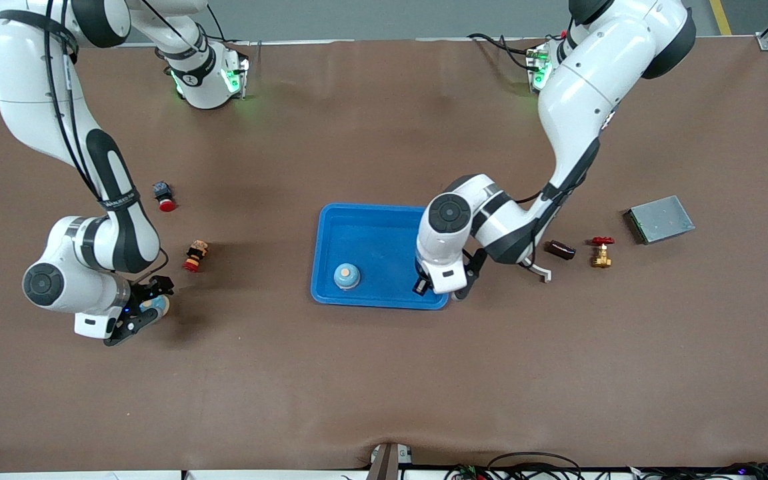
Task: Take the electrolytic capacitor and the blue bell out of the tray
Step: 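Set the bell down with the right gripper while the left gripper lifts the capacitor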
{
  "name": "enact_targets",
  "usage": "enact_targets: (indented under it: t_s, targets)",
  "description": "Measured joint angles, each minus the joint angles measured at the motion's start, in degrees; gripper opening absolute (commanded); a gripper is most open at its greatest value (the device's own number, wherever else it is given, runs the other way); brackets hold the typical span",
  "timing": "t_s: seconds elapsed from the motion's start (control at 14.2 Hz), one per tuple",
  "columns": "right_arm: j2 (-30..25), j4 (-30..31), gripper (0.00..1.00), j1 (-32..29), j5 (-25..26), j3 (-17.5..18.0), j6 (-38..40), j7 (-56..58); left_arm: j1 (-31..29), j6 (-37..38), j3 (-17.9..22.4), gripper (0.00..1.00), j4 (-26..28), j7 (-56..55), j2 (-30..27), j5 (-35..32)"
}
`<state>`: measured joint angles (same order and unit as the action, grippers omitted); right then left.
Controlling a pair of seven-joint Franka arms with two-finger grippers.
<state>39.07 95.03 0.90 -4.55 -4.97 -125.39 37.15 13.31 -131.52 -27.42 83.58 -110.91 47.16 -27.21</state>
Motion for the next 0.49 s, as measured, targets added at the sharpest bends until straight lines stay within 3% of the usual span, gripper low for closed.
enact_targets:
  t_s: [0.21,0.49]
  targets:
    - [-3.3,-0.9,1.0,0.9,-1.2,0.8,5.3,-8.7,-6.9,1.1,-2.5,0.0,-0.6,1.8,-6.0,0.0]
    - [-6.6,-0.9,1.0,4.9,-1.2,1.1,8.9,-21.8,-17.8,8.1,-6.7,0.0,-0.1,7.1,-11.2,0.0]
